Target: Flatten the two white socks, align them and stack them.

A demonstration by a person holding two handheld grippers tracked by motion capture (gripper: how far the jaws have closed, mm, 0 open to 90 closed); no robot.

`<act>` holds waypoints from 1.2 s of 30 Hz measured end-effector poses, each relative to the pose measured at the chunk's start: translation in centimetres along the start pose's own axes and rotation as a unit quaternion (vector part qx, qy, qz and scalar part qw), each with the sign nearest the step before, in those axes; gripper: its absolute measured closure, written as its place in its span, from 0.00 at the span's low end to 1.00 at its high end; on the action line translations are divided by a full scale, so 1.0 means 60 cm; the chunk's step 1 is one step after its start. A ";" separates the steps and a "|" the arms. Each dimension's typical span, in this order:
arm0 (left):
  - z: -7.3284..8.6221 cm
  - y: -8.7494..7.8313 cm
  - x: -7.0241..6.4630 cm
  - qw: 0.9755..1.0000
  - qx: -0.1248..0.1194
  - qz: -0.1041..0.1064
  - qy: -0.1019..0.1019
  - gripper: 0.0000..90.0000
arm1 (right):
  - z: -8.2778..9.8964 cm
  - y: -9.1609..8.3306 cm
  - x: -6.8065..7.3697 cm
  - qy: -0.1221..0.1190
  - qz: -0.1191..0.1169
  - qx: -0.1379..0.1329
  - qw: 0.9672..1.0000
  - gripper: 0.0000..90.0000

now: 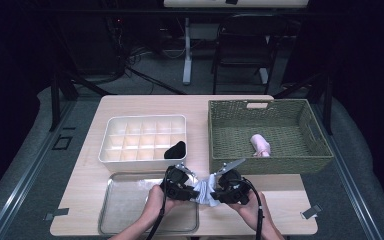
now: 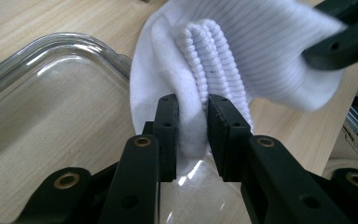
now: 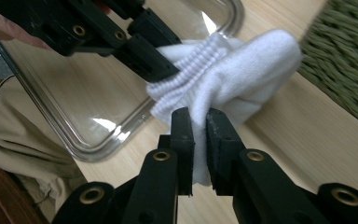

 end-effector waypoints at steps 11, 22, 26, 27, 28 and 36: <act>-0.002 -0.003 0.009 1.000 0.007 0.007 -0.007 0.78 | -0.011 0.033 0.017 -0.018 -0.010 -0.002 1.000 0.91; -0.018 -0.040 0.017 0.998 -0.045 0.013 -0.032 0.47 | -0.015 0.043 0.020 -0.029 -0.012 0.004 1.000 0.89; -0.021 -0.025 0.010 0.999 -0.039 0.010 -0.028 0.44 | -0.017 0.049 0.023 -0.029 -0.016 0.003 0.999 0.87; -0.021 -0.022 0.010 0.999 -0.037 0.010 -0.028 0.44 | -0.017 0.049 0.024 -0.029 -0.016 0.003 0.999 0.86; -0.021 -0.019 0.011 0.999 -0.038 0.009 -0.030 0.44 | -0.017 0.049 0.024 -0.028 -0.016 0.003 0.999 0.85; -0.018 -0.011 0.019 0.999 -0.020 -0.005 -0.031 0.48 | -0.011 0.032 0.019 -0.019 -0.038 -0.010 0.999 0.69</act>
Point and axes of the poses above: each handheld gripper's, and its own axes: y roughly forward along the jaws, z roughly out of its underside, x roughly to its left, the point moved 1 cm from there along y, roughly forward along the jaws, and after that the axes turned 8 degrees about -y, right-handed, at the moved point
